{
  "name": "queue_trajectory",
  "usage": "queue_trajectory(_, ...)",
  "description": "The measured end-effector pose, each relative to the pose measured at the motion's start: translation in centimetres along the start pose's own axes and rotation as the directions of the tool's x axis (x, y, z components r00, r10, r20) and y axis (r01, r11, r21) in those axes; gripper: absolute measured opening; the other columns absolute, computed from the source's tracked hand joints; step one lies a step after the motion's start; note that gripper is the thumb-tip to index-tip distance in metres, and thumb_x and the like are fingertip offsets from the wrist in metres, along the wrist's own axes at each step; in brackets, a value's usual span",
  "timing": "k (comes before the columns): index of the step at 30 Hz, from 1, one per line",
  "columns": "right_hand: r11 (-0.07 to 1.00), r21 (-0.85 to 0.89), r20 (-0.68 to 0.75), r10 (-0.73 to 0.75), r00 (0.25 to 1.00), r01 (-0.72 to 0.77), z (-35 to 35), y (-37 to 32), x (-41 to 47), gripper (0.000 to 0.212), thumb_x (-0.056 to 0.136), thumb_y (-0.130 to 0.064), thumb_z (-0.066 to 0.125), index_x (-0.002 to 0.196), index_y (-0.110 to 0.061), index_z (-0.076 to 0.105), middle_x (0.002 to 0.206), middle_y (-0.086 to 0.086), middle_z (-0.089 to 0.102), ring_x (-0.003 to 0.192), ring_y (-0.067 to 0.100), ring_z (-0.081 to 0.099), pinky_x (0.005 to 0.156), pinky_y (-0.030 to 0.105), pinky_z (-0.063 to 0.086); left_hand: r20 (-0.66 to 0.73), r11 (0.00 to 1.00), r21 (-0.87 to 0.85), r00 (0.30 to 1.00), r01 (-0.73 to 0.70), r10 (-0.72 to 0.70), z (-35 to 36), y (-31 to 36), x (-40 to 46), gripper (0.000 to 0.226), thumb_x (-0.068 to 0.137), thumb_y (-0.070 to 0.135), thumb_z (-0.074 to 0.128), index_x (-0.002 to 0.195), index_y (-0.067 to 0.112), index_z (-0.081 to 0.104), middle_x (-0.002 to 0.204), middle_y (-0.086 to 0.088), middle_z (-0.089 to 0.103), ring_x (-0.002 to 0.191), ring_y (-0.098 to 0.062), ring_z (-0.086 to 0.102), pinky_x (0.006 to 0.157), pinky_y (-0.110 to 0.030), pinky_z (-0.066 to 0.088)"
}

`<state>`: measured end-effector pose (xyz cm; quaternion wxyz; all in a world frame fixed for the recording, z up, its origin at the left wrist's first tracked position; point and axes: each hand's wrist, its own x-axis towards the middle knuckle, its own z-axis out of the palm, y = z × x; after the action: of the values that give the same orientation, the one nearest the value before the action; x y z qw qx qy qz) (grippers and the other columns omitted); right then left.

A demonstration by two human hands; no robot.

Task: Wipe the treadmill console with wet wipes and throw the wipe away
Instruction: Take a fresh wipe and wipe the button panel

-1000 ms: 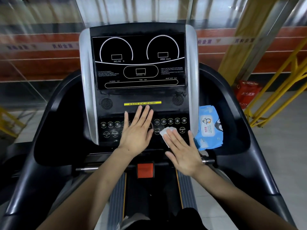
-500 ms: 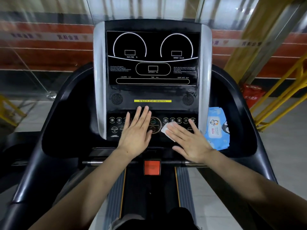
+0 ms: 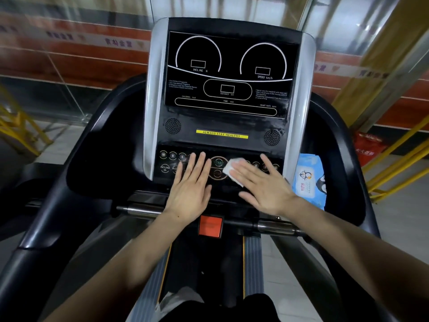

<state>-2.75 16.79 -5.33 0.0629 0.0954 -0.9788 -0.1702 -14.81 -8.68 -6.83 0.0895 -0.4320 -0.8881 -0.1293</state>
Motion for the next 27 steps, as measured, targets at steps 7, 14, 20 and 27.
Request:
queue_trajectory(7, 0.997, 0.072, -0.034, 0.039, 0.999, -0.037, 1.7, -3.2, -0.3, 0.068, 0.111, -0.052, 0.022, 0.168, -0.020, 0.004, 0.177, 0.001, -0.002, 0.163, 0.019, -0.004, 0.128, 0.062, 0.005, -0.034, 0.998, -0.022, 0.997, 0.064, -0.065, 0.1, 0.1, -1.3, 0.068, 0.107, 0.034, 0.041, 0.165, 0.012, 0.014, 0.175, -0.006, 0.005, 0.161, -0.024, -0.007, 0.129, -0.055, 0.012)
queue_trajectory(14, 0.997, -0.047, -0.031, -0.070, 0.997, 0.069, -0.2, 0.7, 1.6, 0.067, 0.111, -0.053, 0.026, 0.168, -0.021, 0.009, 0.176, 0.001, 0.004, 0.163, 0.019, 0.004, 0.128, 0.060, -0.003, -0.003, 0.995, -0.007, 0.995, 0.096, -0.096, 0.3, 0.5, -2.2, 0.067, 0.107, 0.036, 0.036, 0.165, 0.013, 0.012, 0.175, -0.005, 0.002, 0.161, -0.023, -0.009, 0.129, -0.054, 0.010)
queue_trajectory(20, 0.996, 0.030, -0.043, -0.083, 0.996, 0.084, 1.2, -2.4, 0.9, 0.068, 0.111, -0.052, 0.024, 0.168, -0.020, 0.005, 0.176, 0.002, 0.000, 0.163, 0.021, -0.002, 0.129, 0.060, -0.001, 0.000, 0.992, -0.014, 0.993, 0.122, -0.122, 0.4, 0.3, -2.8, 0.066, 0.107, 0.037, 0.035, 0.165, 0.014, 0.014, 0.175, -0.005, 0.003, 0.161, -0.024, -0.009, 0.130, -0.052, 0.009)
queue_trajectory(27, 0.999, -0.020, -0.041, -0.048, 0.998, 0.048, -1.0, -0.4, 3.9, 0.067, 0.111, -0.055, 0.020, 0.168, -0.021, 0.014, 0.175, 0.001, 0.010, 0.162, 0.018, 0.007, 0.129, 0.058, -0.004, -0.001, 0.988, -0.017, 0.988, 0.154, -0.154, 0.5, -0.3, -3.3, 0.065, 0.108, 0.037, 0.035, 0.165, 0.014, 0.014, 0.175, -0.005, 0.005, 0.161, -0.025, -0.009, 0.129, -0.052, 0.012)
